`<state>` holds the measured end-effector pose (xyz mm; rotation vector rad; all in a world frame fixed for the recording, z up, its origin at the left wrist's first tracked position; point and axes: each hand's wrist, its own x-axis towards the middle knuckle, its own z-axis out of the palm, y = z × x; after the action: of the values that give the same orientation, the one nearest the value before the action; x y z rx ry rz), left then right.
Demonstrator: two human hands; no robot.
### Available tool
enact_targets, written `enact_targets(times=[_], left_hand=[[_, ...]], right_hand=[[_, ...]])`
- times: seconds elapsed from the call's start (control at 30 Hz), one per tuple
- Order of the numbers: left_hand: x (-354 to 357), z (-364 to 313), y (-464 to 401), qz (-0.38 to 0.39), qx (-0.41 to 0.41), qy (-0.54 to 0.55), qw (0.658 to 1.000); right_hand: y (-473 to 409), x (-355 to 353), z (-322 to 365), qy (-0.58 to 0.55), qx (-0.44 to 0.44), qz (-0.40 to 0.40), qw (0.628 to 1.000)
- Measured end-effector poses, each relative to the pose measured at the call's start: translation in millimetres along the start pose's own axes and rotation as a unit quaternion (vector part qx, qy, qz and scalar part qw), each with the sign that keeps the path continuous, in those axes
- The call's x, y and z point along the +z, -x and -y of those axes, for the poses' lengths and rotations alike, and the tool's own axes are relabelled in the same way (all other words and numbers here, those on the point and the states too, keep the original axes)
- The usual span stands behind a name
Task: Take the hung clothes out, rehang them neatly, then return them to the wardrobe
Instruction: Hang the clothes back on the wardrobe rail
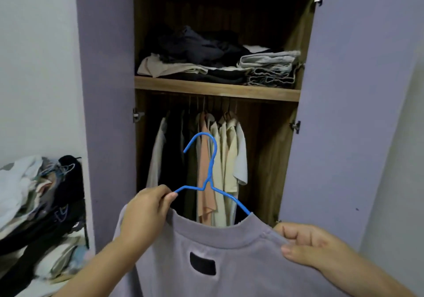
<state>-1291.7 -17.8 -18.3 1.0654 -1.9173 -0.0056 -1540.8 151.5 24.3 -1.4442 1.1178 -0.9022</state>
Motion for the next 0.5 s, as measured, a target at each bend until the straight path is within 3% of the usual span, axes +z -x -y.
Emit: enact_targets(times=[0.2, 0.27, 0.4, 0.5], left_hand=[[75.1, -45.2, -34.0, -0.013, -0.018, 0.102, 0.995], [99.3, -61.8, -40.9, 0.019, -0.022, 0.166, 0.986], [142.0, -88.3, -57.2, 0.159, 0.026, 0.328, 0.931], [167.4, -95.1, -82.2, 0.21, 0.025, 0.41, 0.887]], right_hand=[[-9.4, -19.1, -9.2, 0.01, 0.037, -0.142, 0.989], [-22.0, -23.7, -13.6, 0.029, 0.053, -0.2, 0.978], [-64.4, -31.7, -22.6, 0.127, 0.043, -0.275, 0.952], [-101.5, -42.1, -23.4, 0.124, 0.021, -0.359, 0.925]])
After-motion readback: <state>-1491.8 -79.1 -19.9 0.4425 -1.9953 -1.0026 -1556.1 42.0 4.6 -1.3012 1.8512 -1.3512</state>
